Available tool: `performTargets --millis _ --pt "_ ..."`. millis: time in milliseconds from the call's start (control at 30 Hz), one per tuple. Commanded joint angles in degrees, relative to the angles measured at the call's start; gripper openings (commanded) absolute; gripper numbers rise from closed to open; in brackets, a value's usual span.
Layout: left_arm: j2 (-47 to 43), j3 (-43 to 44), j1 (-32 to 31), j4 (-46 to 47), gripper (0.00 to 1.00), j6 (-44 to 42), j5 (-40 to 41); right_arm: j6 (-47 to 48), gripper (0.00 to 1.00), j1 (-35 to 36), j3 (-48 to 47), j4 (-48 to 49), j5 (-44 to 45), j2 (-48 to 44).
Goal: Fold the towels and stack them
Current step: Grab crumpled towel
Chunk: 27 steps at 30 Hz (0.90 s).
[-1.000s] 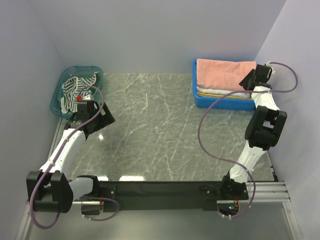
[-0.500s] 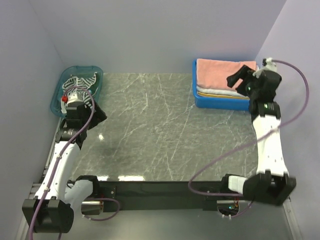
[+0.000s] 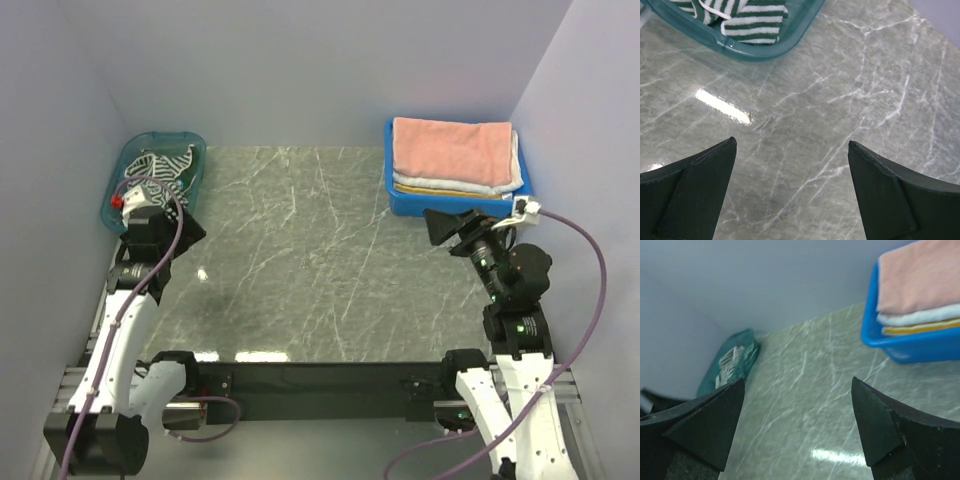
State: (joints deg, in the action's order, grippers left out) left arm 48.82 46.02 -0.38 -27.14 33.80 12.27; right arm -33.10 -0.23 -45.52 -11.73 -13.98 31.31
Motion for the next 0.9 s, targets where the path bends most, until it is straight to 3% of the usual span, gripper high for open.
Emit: performTargets --millis 0,67,233,400,633,733,767,867 --pt "4.0 5.6 0.3 0.0 0.99 0.8 3.2 1.9 0.93 4.4 2.4 -0.3 2.3 -2.0" --pt "8.4 9.3 0.3 0.2 0.99 0.8 4.8 2.9 0.93 7.2 3.8 0.7 1.9 -3.3" --pt "20.9 18.0 7.1 1.2 0.99 2.7 5.6 4.0 0.93 10.5 5.7 0.7 -0.4 -2.7" --pt "39.0 28.9 12.3 3.3 0.98 6.3 3.7 6.8 0.93 14.9 7.7 1.5 -1.1 -2.9" --pt "64.9 46.3 13.6 0.2 0.99 8.2 3.9 11.1 0.93 19.6 9.1 1.1 -4.8 -2.3" --pt "71.7 51.5 13.7 -1.0 0.99 8.9 4.6 11.9 0.93 20.2 9.7 1.4 -5.6 -1.7" --pt "72.8 52.8 13.7 -0.9 0.98 8.9 5.0 12.3 0.93 20.4 9.7 1.4 -5.8 -1.4" --pt "76.2 53.9 13.9 -1.3 0.83 8.5 5.2 12.7 0.93 20.6 10.0 1.1 -5.7 -1.0"
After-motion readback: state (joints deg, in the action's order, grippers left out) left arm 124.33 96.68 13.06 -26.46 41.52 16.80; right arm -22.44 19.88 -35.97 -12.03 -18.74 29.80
